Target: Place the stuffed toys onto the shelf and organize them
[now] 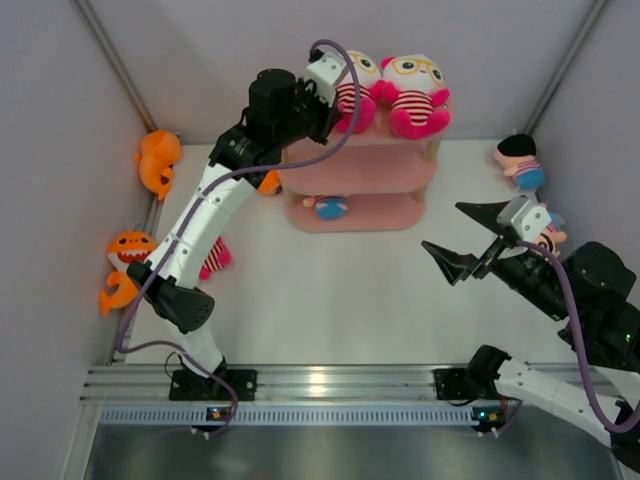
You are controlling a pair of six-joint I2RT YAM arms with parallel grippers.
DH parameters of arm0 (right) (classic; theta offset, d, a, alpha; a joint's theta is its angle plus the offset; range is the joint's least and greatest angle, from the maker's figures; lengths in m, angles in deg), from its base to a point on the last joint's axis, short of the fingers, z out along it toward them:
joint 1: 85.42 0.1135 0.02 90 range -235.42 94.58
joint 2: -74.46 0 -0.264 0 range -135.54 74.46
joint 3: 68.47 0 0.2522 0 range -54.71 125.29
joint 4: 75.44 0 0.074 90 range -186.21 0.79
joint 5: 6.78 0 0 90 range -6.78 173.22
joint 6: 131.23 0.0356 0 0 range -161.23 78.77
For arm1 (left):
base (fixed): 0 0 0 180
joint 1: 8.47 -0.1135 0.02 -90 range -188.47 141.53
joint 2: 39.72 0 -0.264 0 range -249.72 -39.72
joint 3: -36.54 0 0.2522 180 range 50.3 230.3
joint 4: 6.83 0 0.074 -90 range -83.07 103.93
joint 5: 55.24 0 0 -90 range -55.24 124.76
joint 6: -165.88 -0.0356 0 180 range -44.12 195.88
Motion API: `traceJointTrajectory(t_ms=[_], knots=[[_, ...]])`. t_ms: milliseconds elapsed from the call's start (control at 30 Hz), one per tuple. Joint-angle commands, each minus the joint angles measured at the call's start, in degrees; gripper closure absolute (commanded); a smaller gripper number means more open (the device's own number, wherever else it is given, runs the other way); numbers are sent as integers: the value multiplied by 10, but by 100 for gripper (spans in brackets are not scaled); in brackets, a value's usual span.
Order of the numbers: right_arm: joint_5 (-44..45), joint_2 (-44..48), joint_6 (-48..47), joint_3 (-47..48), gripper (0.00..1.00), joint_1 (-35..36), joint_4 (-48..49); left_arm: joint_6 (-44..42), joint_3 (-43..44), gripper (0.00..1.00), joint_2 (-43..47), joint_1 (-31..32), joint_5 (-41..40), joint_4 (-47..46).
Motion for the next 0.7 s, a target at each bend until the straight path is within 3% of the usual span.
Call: traceJointTrajectory(t_ms=[0, 467, 567, 600, 633, 667], knots=[[15, 13, 10, -2, 15, -5, -16, -25, 29, 100, 6, -7, -32, -46], [22, -5, -6, -5, 15, -5, -36, -32, -16, 100, 44, 8, 48, -44], [16, -8, -7, -2, 14, -5, -34, -37, -36, 67, 59, 8, 26, -44], [15, -7, -7, -1, 14, -5, -34, -39, -42, 52, 65, 8, 19, -43], [10, -7, -7, -1, 14, -5, -36, -46, -49, 31, 85, 9, 0, -43], [9, -5, -7, 1, 14, -5, -37, -53, -67, 22, 96, 8, -8, -42]])
